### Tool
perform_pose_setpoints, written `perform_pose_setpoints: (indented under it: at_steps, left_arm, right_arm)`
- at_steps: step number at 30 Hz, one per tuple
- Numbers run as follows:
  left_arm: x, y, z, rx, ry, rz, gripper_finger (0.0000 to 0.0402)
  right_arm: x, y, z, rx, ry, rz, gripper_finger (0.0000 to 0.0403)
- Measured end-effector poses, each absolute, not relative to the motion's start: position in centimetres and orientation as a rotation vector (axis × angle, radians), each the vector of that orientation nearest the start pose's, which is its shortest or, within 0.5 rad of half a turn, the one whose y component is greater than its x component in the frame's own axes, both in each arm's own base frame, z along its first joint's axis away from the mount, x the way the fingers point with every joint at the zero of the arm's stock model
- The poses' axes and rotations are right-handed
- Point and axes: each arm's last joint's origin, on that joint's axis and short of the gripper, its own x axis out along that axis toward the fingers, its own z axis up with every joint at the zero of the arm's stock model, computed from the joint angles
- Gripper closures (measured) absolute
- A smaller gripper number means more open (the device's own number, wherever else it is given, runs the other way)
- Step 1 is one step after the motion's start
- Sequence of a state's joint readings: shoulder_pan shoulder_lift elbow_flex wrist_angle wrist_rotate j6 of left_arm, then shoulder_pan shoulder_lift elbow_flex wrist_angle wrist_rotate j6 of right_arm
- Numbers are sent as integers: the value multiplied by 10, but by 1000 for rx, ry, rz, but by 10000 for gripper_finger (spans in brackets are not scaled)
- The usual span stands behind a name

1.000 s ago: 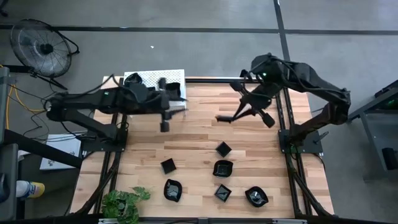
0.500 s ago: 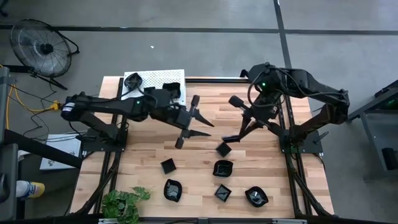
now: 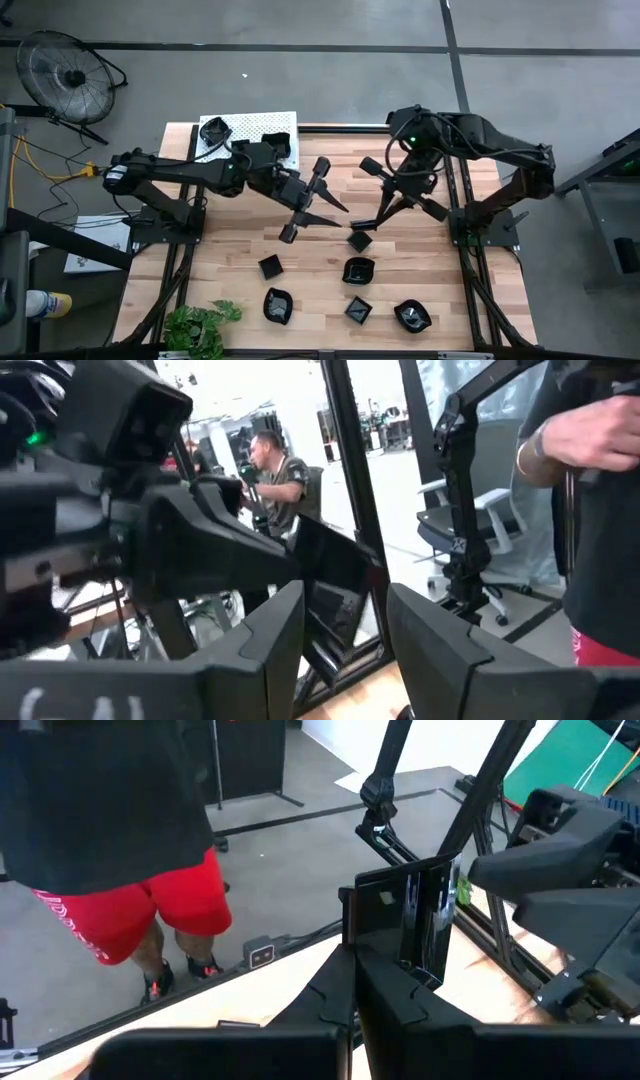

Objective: Pick & Place Mini shaped plates
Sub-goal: Stack the black square plate on the black square plate on the shelf

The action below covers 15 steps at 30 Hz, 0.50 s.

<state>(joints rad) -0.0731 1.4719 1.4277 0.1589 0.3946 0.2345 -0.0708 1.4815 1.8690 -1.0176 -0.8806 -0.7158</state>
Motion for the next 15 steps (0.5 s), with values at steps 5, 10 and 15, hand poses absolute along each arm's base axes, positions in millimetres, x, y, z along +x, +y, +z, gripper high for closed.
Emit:
perform_pose_setpoints:
  at_steps: [5, 10, 15]
  left_arm:
    - [333, -36, 426, 248, -166, -468, 259]
    - [333, -37, 423, 240, -141, -481, 259]
    - [333, -40, 423, 238, -138, -511, 259]
  right_arm:
    - [282, 2, 460, -370, 252, 931, 403]
    - [284, 2, 463, -377, 228, 921, 403]
    - [284, -1, 463, -362, 232, 908, 403]
